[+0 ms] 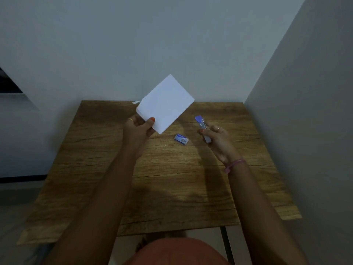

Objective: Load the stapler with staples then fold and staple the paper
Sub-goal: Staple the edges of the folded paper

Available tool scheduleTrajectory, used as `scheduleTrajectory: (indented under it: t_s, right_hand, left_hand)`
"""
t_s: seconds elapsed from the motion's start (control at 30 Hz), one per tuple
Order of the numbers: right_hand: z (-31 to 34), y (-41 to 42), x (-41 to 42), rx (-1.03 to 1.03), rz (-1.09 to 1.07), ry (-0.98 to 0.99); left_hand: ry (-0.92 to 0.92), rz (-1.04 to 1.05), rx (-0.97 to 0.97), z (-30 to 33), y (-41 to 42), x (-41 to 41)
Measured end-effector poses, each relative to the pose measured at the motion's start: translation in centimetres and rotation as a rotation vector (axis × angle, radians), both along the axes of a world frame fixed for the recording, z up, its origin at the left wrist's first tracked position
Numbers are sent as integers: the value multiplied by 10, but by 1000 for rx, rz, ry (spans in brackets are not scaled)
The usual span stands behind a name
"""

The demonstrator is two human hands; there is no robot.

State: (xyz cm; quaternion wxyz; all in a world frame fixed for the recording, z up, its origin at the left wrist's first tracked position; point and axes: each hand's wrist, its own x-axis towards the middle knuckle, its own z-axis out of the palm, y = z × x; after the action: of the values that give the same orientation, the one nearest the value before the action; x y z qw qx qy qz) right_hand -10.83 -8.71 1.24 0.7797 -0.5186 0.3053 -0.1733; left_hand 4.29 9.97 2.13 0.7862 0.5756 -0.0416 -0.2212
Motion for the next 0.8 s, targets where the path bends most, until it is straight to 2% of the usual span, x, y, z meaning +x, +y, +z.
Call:
scheduleTrajectory:
  t_s: [0.07, 0.2, 0.33, 0.43, 0.57, 0.7, 0.8]
  right_hand:
    - [-14, -1, 3, -158, -91, 130]
    - [-41, -1, 11, -550, -244, 343]
    - [-62, -4, 16, -783, -245, 530]
    - [-72, -5, 20, -831, -240, 593]
    - [-79, -1, 27, -851, -249, 651]
    - [-82, 2, 30, -840, -295, 681]
    - [-87, 0, 28, -841, -292, 675]
  left_hand:
    - [8, 19, 25, -7, 3, 2]
    - [-14, 104, 245, -28, 10, 8]
    - [-41, 95, 422, -52, 19, 11]
    - [-50, 62, 568, -65, 21, 11]
    - [-206, 52, 833, -80, 23, 3]
    - [-368, 50, 945, -84, 25, -3]
    - [-401, 26, 1031, -84, 25, -4]
